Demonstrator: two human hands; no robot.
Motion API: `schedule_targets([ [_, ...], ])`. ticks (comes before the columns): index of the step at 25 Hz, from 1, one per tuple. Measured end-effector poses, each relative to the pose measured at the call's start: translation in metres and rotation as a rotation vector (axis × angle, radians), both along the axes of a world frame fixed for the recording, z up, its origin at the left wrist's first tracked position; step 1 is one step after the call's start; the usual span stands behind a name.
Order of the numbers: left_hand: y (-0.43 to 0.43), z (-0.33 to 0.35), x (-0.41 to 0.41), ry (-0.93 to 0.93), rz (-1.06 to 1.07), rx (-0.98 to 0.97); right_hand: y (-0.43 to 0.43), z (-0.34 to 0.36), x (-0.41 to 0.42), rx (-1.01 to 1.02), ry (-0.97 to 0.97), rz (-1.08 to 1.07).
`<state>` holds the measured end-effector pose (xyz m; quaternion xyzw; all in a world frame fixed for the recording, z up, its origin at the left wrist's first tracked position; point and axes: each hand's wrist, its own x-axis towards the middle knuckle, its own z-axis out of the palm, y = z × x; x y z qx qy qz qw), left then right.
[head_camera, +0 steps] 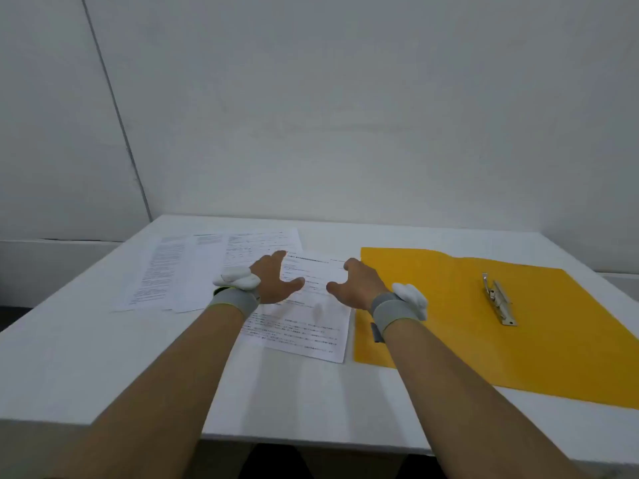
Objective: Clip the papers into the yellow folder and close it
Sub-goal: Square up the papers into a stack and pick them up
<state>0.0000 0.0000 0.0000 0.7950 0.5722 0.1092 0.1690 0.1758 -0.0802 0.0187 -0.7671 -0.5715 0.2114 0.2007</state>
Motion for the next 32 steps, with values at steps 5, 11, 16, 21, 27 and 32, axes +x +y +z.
schedule_targets([
  [5, 0.002, -0.018, 0.004, 0.231, 0.106, -0.030, 0.010, -0.015, -0.013, -0.092, -0.063, -0.098],
  [11, -0.001, -0.027, 0.009, 0.180, 0.236, 0.035, 0.019, -0.023, -0.022, -0.013, 0.030, -0.302],
  [16, 0.001, -0.029, 0.009, 0.127, 0.332, 0.017, 0.025, -0.026, -0.014, 0.032, 0.217, -0.389],
  [21, 0.013, -0.022, 0.009, -0.033, 0.422, 0.007, 0.031, -0.009, -0.008, 0.133, 0.403, -0.395],
  [27, 0.019, 0.007, -0.002, -0.208, 0.463, -0.015, 0.049, 0.008, -0.001, 0.183, 0.493, -0.386],
  [32, 0.033, 0.033, -0.027, -0.258, 0.489, 0.142, 0.063, 0.030, -0.016, 0.214, 0.448, -0.326],
])
